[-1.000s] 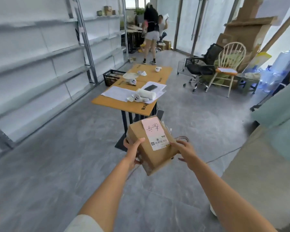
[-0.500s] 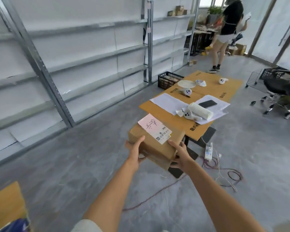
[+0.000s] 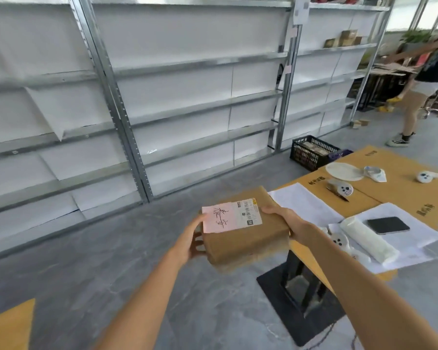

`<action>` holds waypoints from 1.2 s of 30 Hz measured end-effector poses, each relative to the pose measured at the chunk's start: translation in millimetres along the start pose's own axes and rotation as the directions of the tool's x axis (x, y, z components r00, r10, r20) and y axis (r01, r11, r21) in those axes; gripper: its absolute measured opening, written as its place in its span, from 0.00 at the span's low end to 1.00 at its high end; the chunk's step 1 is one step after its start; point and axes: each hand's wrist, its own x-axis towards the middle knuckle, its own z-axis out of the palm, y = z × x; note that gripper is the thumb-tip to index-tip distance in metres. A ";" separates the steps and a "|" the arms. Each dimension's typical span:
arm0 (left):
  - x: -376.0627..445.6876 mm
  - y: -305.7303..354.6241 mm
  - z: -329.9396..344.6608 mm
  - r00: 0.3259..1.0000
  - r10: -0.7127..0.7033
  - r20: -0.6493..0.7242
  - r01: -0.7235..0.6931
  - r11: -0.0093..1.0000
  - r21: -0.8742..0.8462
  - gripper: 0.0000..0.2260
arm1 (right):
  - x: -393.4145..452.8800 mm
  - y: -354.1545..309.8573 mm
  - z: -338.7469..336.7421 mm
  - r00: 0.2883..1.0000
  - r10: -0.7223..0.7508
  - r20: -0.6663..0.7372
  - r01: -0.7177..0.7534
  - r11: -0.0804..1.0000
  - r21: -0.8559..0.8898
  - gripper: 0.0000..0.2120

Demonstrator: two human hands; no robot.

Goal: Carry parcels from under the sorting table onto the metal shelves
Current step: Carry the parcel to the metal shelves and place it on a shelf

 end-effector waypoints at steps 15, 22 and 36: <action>205.4 130.6 -89.8 0.999 -0.006 -0.044 0.003 0.998 -0.064 0.17 | 244.6 -161.7 75.2 0.990 -0.140 0.019 0.142 0.973 -0.181 0.19; 309.3 200.4 -92.6 0.965 0.055 -0.256 -0.108 0.975 -0.196 0.22 | 338.3 -219.4 110.6 0.995 -0.062 -0.082 0.061 0.998 -0.012 0.37; 519.5 317.7 -29.5 0.999 0.036 0.013 -0.038 0.985 0.166 0.27 | 534.2 -293.9 55.0 0.995 -0.096 0.013 0.091 0.970 0.227 0.32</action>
